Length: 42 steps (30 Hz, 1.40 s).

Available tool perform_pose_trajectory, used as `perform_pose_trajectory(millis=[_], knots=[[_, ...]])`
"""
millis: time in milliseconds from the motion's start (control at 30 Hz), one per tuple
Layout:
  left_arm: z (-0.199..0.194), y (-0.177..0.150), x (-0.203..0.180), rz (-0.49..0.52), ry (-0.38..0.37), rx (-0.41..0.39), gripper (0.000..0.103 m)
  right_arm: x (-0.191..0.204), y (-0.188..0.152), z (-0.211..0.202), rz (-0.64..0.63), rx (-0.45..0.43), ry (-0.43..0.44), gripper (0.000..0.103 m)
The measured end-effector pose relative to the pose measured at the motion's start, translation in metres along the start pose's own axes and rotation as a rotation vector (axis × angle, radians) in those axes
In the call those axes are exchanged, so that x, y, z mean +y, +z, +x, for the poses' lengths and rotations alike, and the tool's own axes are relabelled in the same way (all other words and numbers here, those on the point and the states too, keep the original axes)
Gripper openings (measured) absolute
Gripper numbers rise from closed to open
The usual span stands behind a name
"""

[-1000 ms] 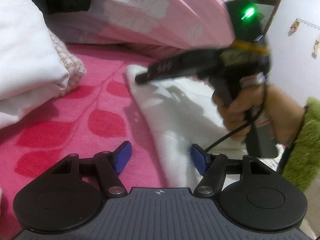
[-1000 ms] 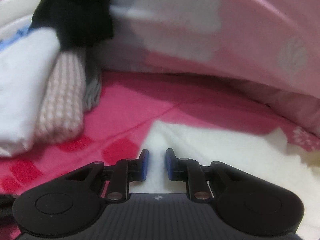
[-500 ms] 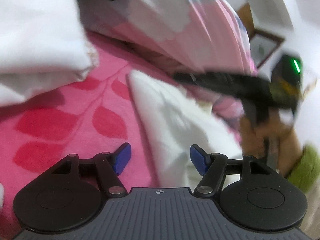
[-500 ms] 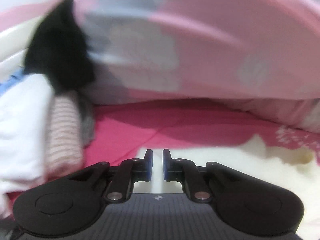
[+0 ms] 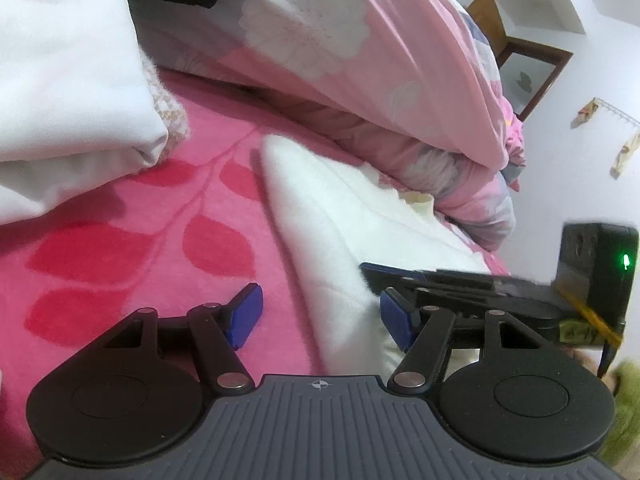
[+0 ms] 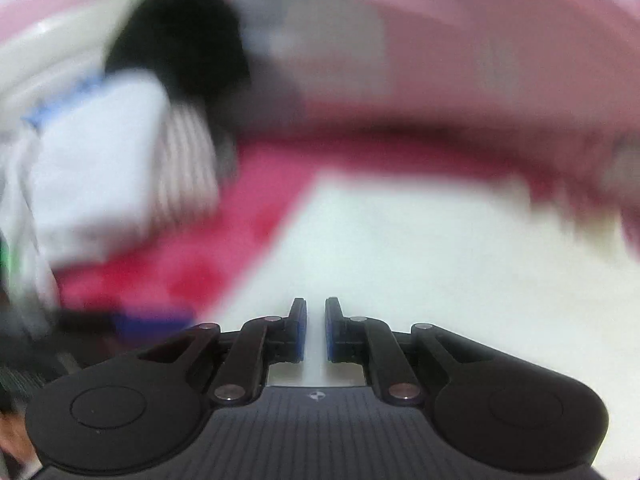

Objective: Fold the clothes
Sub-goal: 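Hold the sweater fold with the right gripper and lay it down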

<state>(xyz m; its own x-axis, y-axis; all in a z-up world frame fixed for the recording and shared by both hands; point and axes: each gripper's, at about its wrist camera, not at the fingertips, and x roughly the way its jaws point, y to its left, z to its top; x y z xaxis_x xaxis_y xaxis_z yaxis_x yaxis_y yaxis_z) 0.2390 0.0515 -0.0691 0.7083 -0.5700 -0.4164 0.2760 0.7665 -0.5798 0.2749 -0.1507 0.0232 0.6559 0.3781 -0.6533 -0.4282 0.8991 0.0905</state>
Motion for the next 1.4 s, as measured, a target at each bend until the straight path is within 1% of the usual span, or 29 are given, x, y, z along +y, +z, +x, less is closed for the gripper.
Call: perform_pose_trajectory(millis=[33,67,100,167,200,267,300,367,433,467,500,567,600,633,667,733,767,867,900,967,1067,1167,1233,1300,1400], knots=[[0.001,0.0,0.0,-0.001,-0.001,-0.001,0.066,-0.002,-0.008,0.0,0.021,-0.018,0.0,0.008],[0.001,0.001,0.001,-0.002,-0.003,-0.002,0.066,-0.003,-0.009,-0.003,0.068,-0.03,-0.002,0.008],[0.002,0.001,0.001,-0.003,-0.003,-0.002,0.066,-0.004,-0.009,-0.013,0.108,-0.047,-0.002,0.01],[0.002,0.001,0.0,0.002,0.001,-0.002,0.066,-0.002,-0.02,-0.041,0.091,-0.108,-0.028,0.009],[0.002,0.0,-0.001,0.005,0.003,-0.002,0.066,-0.005,-0.029,-0.054,0.072,-0.133,-0.076,0.009],[0.002,0.0,-0.001,0.009,0.004,-0.001,0.066,-0.027,-0.045,-0.065,0.113,-0.136,-0.181,0.009],[0.002,0.0,-0.002,0.011,0.004,-0.001,0.066,-0.038,-0.049,-0.068,0.147,-0.134,-0.189,0.006],[0.002,0.0,-0.002,0.014,0.006,-0.001,0.066,-0.059,-0.055,-0.075,0.221,-0.129,-0.177,0.0],[0.002,0.0,-0.002,0.012,0.006,-0.002,0.066,-0.08,-0.06,-0.082,0.294,-0.124,-0.165,0.0],[0.003,0.0,-0.002,0.013,0.006,-0.002,0.066,-0.079,-0.058,-0.086,0.277,-0.137,-0.185,0.0],[0.003,0.0,-0.002,0.015,0.007,-0.002,0.066,-0.081,-0.057,-0.095,0.258,-0.163,-0.221,0.0],[0.003,0.0,-0.002,0.018,0.008,-0.002,0.066,-0.099,-0.059,-0.092,0.314,-0.203,-0.303,0.0],[0.003,0.0,-0.002,0.018,0.007,-0.003,0.066,-0.116,-0.064,-0.09,0.362,-0.199,-0.389,0.0],[0.003,0.0,-0.002,0.018,0.007,-0.003,0.066,-0.133,-0.071,-0.086,0.381,-0.161,-0.495,0.0],[0.003,0.0,-0.002,0.017,0.007,-0.003,0.066,-0.147,-0.077,-0.086,0.411,-0.144,-0.526,0.0],[0.003,0.0,-0.003,0.018,0.008,-0.004,0.066,-0.172,-0.089,-0.093,0.486,-0.13,-0.534,0.0],[0.003,0.0,-0.002,0.02,0.007,-0.004,0.066,-0.176,-0.088,-0.101,0.518,-0.145,-0.547,0.0],[0.004,0.001,-0.002,0.02,0.008,-0.003,0.067,-0.167,-0.071,-0.116,0.474,-0.245,-0.556,0.0],[0.003,0.001,-0.002,0.019,0.008,-0.003,0.067,-0.169,-0.066,-0.115,0.459,-0.255,-0.56,0.0],[0.003,0.001,-0.002,0.019,0.008,-0.004,0.067,-0.176,-0.061,-0.105,0.44,-0.243,-0.569,0.0],[0.003,0.001,-0.002,0.017,0.007,-0.005,0.067,-0.198,-0.076,-0.071,0.456,-0.133,-0.6,0.0],[0.003,0.001,-0.002,0.017,0.007,-0.005,0.067,-0.188,-0.065,-0.08,0.477,-0.159,-0.607,0.0],[0.003,0.0,-0.003,0.018,0.007,-0.005,0.067,-0.173,-0.056,-0.092,0.487,-0.226,-0.519,0.0],[0.003,0.001,-0.003,0.016,0.007,-0.004,0.067,-0.157,-0.049,-0.096,0.454,-0.268,-0.444,0.0],[0.002,0.001,-0.004,0.018,0.011,-0.011,0.067,-0.146,-0.053,-0.065,0.406,-0.201,-0.414,0.001]])
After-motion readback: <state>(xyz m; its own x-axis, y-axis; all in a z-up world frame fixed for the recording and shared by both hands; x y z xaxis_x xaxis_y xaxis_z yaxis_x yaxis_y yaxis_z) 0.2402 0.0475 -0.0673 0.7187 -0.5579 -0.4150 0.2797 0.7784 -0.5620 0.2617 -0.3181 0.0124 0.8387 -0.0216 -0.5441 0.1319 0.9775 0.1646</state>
